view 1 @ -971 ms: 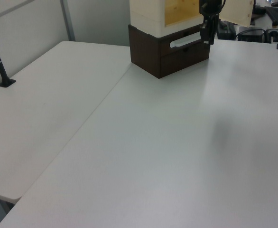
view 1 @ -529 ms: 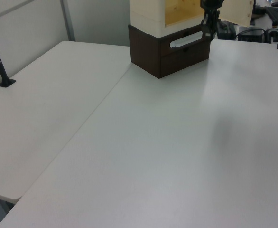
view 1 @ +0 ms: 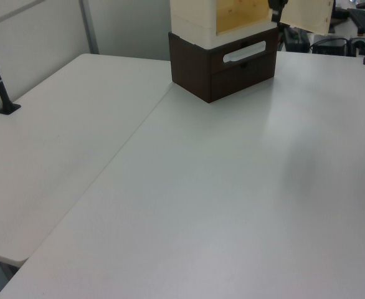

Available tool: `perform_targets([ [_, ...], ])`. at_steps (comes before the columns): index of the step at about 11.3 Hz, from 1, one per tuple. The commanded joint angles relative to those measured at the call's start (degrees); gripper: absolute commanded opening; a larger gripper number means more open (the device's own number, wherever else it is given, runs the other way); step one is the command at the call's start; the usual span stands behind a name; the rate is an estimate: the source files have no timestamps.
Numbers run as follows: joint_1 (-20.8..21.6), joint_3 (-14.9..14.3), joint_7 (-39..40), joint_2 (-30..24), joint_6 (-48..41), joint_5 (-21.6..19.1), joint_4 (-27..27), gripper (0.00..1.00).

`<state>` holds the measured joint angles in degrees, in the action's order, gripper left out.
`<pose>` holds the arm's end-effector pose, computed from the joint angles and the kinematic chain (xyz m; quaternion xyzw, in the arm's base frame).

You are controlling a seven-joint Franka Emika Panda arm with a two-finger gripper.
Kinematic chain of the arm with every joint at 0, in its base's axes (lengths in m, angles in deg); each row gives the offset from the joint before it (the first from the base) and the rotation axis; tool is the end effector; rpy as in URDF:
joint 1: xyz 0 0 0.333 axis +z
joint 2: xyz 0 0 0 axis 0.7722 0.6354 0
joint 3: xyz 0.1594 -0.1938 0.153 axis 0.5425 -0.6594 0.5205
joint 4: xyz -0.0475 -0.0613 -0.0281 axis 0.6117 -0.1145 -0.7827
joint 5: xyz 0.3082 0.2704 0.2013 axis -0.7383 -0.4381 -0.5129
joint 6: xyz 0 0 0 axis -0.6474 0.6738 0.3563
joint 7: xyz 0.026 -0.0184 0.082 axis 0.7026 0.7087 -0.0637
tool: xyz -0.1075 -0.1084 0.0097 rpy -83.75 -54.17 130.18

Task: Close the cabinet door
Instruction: 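Move the gripper to the outer face of the open cream door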

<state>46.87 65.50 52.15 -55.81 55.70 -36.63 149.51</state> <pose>0.6423 -0.0638 0.6090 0.9934 -0.0796 0.0724 0.0406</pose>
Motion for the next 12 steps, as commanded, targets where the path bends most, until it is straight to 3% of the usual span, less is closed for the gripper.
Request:
perform_targets([
  [1, -0.3, -4.1, 2.1, -0.5, 0.0, -0.9, -2.5, 0.0],
  [8, -2.5, -16.2, 9.2, -2.9, -0.2, -5.6, -5.2, 0.0],
  [12, -5.8, -20.3, 16.0, -3.2, 0.1, -5.9, -5.1, 0.0],
])
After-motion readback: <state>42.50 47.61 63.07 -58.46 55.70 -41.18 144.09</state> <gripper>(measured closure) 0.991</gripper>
